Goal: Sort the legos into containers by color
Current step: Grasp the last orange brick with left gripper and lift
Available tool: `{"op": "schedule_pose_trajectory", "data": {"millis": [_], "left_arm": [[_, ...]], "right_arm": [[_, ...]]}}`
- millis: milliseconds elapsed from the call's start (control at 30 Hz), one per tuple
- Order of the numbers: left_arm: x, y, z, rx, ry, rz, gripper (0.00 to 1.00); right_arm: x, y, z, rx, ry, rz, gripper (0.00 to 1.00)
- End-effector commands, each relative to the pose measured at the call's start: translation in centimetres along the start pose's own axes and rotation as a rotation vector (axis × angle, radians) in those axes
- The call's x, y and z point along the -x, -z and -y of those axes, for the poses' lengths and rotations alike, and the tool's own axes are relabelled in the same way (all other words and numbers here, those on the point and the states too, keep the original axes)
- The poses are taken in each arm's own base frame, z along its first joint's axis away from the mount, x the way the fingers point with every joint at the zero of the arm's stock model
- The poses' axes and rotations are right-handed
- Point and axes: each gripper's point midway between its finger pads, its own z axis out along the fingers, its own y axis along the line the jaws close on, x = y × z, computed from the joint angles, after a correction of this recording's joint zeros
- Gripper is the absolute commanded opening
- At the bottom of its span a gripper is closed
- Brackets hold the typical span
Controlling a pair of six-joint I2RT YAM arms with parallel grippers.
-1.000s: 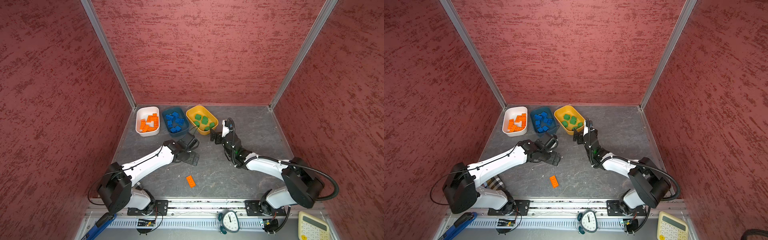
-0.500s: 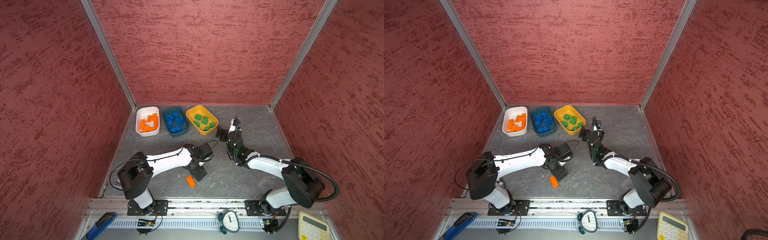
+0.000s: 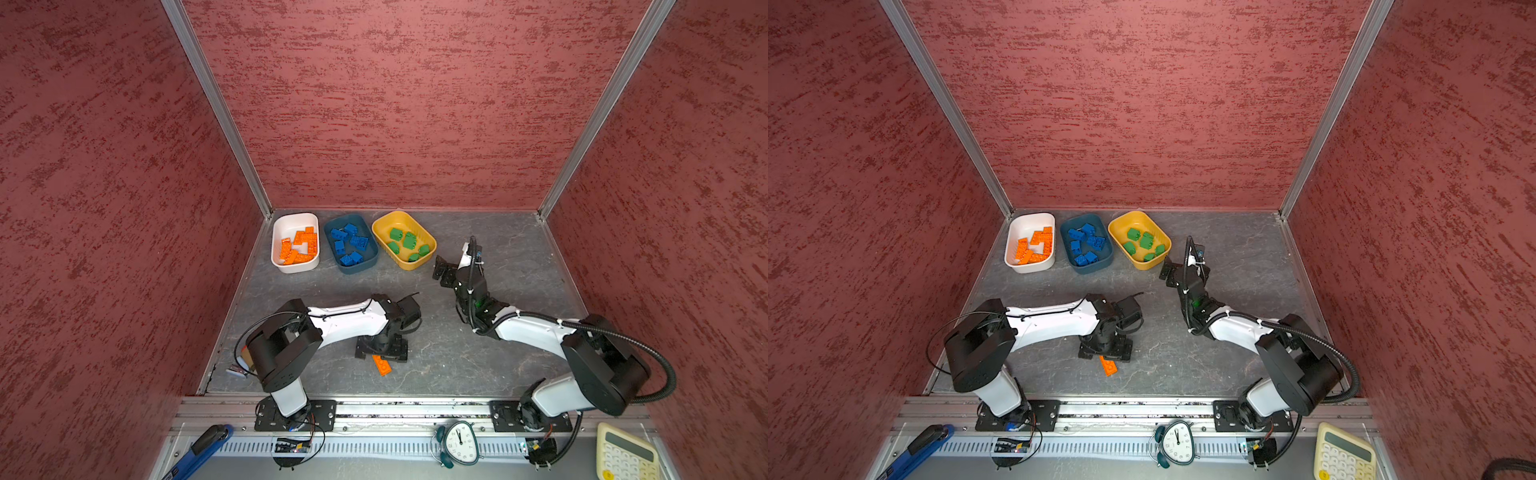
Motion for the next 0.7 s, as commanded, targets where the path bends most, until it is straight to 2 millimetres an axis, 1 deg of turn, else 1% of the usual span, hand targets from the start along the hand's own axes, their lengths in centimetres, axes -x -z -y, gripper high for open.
{"op": "schedule_pose_trajectory", "data": {"millis": [0, 33, 67, 100, 233, 300, 500, 567, 667], "left_arm": [[0.1, -0.1, 0.5, -0.014, 0.109, 0.004, 0.91], [-0.1, -0.5, 0.3, -0.002, 0.116, -0.005, 0.86], [-0.2, -0.9, 0.1, 0.006, 0.125, -0.012, 0.81], [-0.2, -1.2, 0.2, 0.004, 0.128, -0.018, 0.77], [0.0, -1.4, 0.4, 0.003, 0.121, -0.015, 0.56], [0.1, -1.6, 0.3, -0.003, 0.128, -0.012, 0.48], [1.2, -1.8, 0.2, -0.016, 0.135, 0.027, 0.33], [2.1, -1.4, 0.2, -0.026, 0.136, 0.062, 0.29], [3.9, 0.0, -0.3, -0.037, 0.146, 0.146, 0.25]], "right_arm": [[1.0, 0.3, -0.1, 0.025, -0.031, 0.034, 0.99], [0.8, 0.3, 0.2, 0.017, -0.027, 0.033, 0.99], [1.5, 0.8, 0.2, 0.021, -0.037, 0.051, 0.99], [1.6, 1.0, 0.4, 0.018, -0.039, 0.056, 0.99], [1.8, 1.5, 1.1, 0.003, -0.043, 0.073, 0.99], [1.9, 1.7, 1.4, -0.004, -0.043, 0.076, 0.99], [2.3, 1.8, 1.5, -0.014, -0.048, 0.082, 0.99], [2.4, 1.8, 1.5, -0.016, -0.045, 0.076, 0.99], [2.5, 1.6, 1.3, -0.021, -0.033, 0.062, 0.99]]}}
